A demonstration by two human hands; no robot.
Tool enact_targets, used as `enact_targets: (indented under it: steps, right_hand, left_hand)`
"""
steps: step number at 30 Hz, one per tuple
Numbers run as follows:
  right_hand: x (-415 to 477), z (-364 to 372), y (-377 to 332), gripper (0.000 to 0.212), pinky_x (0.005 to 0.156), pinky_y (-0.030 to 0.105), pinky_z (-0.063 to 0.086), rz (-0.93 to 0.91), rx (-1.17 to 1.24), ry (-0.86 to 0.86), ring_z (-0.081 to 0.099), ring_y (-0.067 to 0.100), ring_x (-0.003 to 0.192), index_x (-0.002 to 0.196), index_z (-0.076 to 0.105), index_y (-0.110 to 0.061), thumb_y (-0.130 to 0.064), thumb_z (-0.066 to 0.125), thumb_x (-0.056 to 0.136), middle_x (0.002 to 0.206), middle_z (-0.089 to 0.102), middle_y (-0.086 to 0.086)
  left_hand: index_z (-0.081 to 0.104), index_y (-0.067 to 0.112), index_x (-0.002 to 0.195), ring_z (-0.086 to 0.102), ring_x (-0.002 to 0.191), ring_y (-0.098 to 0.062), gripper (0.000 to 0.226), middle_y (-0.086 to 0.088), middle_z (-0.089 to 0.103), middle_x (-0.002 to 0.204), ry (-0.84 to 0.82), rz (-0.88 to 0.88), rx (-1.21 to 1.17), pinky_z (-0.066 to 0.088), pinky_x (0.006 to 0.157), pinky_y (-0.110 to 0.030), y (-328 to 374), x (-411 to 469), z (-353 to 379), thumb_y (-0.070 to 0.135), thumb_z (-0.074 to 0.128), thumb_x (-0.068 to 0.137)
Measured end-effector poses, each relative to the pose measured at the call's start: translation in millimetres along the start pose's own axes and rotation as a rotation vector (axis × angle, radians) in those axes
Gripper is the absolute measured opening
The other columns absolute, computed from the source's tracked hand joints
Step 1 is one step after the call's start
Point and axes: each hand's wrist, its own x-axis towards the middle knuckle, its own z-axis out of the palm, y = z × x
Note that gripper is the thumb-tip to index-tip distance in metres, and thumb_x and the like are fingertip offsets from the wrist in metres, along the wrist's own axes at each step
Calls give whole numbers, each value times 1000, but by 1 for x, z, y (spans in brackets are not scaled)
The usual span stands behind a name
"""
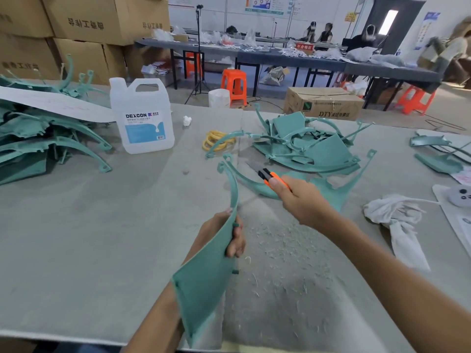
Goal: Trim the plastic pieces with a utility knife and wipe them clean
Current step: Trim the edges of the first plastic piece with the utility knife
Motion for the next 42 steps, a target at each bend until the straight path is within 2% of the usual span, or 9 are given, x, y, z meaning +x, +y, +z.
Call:
enact_targets:
  steps: [5, 10, 20, 24, 27, 30, 34, 39, 42]
  right_hand:
    - [-28, 21, -17, 51, 37, 28, 41, 131, 502, -41, 44, 13, 42, 75, 48, -22, -69, 37, 93, 53, 50, -6]
    - [-40, 33, -21, 55, 40, 29, 45, 127, 608, -91, 46, 13, 43, 81, 50, -17, -70, 40, 92, 54, 52, -6]
    - [-48, 40, -11, 46, 41, 30, 47, 153, 763, -106, 51, 16, 46, 85, 53, -20, -64, 48, 97, 60, 56, -3]
    - [-53, 48, -14, 47, 45, 32, 51, 221, 818, -119, 57, 17, 50, 90, 54, -15, -61, 59, 94, 67, 61, -1]
    - [-58, 57, -16, 41, 50, 29, 52, 259, 868, -186, 62, 17, 57, 86, 55, -27, -65, 71, 84, 68, 59, -1]
    - [-58, 60, -15, 40, 45, 30, 48, 315, 950, -205, 55, 21, 49, 75, 54, -30, -60, 81, 77, 60, 55, 4]
    - [-53, 60, -14, 49, 39, 30, 41, 364, 942, -82, 46, 24, 40, 72, 48, -24, -53, 87, 72, 53, 51, 14]
    - [-61, 55, -27, 45, 44, 36, 44, 289, 833, -2, 50, 25, 44, 70, 48, -23, -46, 86, 73, 53, 50, 9]
    - [-75, 46, -38, 48, 45, 35, 44, 253, 870, -87, 51, 26, 44, 78, 50, -21, -54, 84, 75, 54, 52, 14]
  left_hand:
    - [41, 12, 66, 37, 27, -13, 41, 1, 41, 35, 328, 26, 146, 33, 33, -25, -12, 28, -14, 20, 35, 106]
    - [46, 5, 69, 44, 38, -17, 32, -6, 44, 39, 162, 16, 152, 42, 54, -32, -15, 26, -24, 36, 51, 77]
    - [69, 20, 65, 65, 72, -17, 47, -2, 68, 69, 262, 69, 265, 52, 84, -32, -34, 46, -26, 35, 46, 103]
    - [64, 16, 64, 58, 58, -10, 38, 4, 64, 67, 258, 27, 380, 47, 55, -17, -20, 58, -29, 39, 50, 91]
    - [55, 7, 66, 55, 58, -16, 42, -5, 57, 67, 260, -42, 398, 46, 57, -25, -12, 70, -32, 7, 37, 104]
    - [67, 8, 69, 64, 52, -14, 45, -9, 66, 64, 236, -105, 164, 52, 54, -24, -11, 70, -36, 21, 42, 105]
    - [78, 20, 108, 72, 104, -23, 45, -8, 74, 116, 134, -122, -48, 60, 76, -31, -9, 43, -53, 55, 61, 86]
    - [74, 15, 101, 73, 98, -30, 21, -7, 77, 99, 228, 49, 569, 57, 89, -51, 8, 32, -58, 29, 58, 100]
    - [71, 20, 98, 73, 91, -24, 17, -3, 77, 93, 329, 47, 620, 56, 89, -49, 11, 28, -53, 23, 54, 100]
